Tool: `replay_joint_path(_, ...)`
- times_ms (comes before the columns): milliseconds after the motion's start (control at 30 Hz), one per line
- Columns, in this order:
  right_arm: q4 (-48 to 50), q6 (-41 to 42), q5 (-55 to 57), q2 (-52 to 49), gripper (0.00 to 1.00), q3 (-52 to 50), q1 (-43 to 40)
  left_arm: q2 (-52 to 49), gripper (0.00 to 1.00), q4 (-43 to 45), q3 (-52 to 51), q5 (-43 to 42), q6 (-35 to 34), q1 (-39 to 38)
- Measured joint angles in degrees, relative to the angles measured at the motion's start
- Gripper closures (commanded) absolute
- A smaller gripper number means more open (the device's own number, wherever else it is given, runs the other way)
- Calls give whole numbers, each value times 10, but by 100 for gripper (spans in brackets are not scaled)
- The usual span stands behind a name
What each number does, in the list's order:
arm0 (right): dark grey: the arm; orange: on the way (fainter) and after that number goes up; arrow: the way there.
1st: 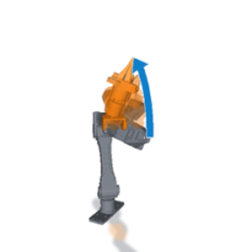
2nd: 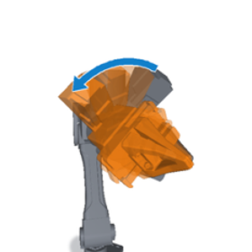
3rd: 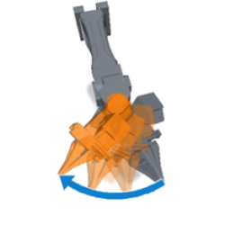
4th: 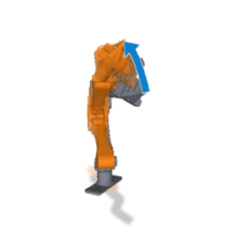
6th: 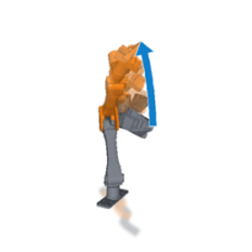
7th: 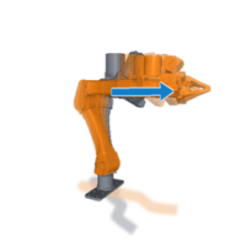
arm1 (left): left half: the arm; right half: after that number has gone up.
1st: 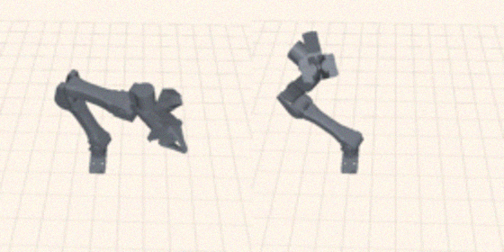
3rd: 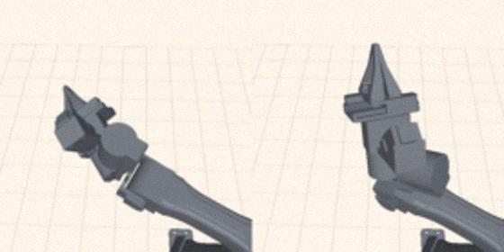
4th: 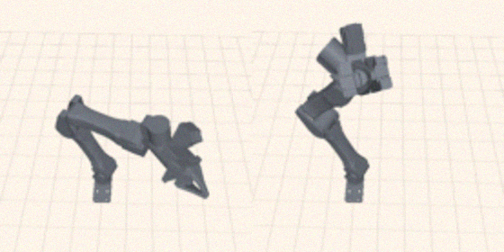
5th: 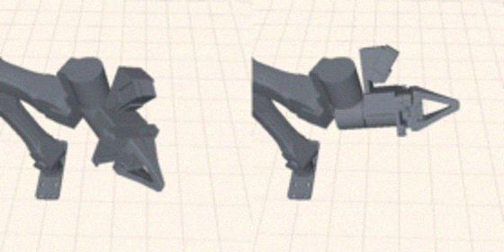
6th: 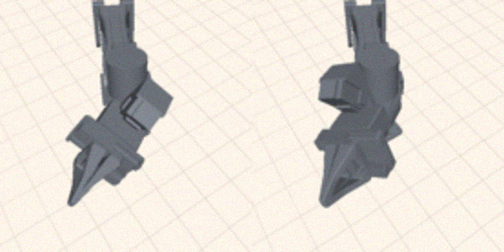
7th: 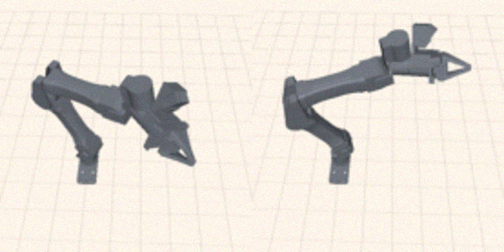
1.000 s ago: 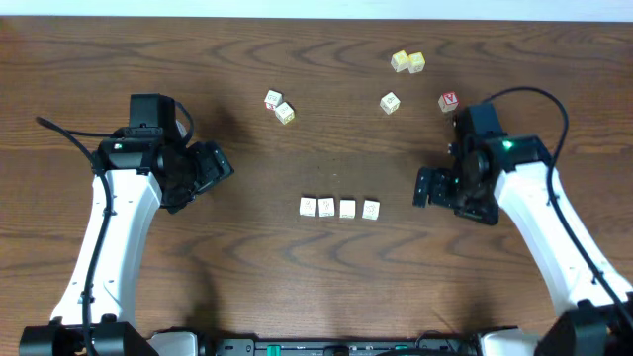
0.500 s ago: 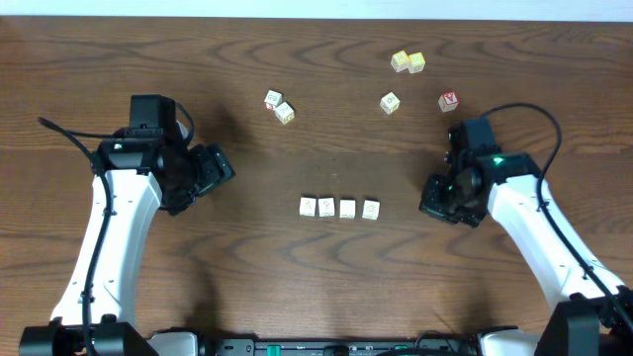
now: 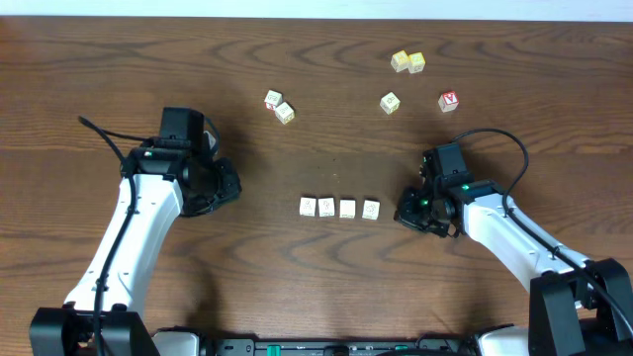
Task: Lift 4 blocks
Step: 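Bring both grippers down to opposite ends of the block row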
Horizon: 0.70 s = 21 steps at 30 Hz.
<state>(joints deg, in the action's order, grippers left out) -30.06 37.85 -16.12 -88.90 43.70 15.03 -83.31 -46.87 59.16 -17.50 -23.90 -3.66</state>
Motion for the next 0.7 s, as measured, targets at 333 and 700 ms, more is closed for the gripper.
replay_joint_path(333,-2,5,1,0,99,0,2,-82,93,44,0,-12,-15,-54)
replay_joint_path(700,21,6,16,0,99,0,35,-163,93,90,-1,-36,-7,-92)
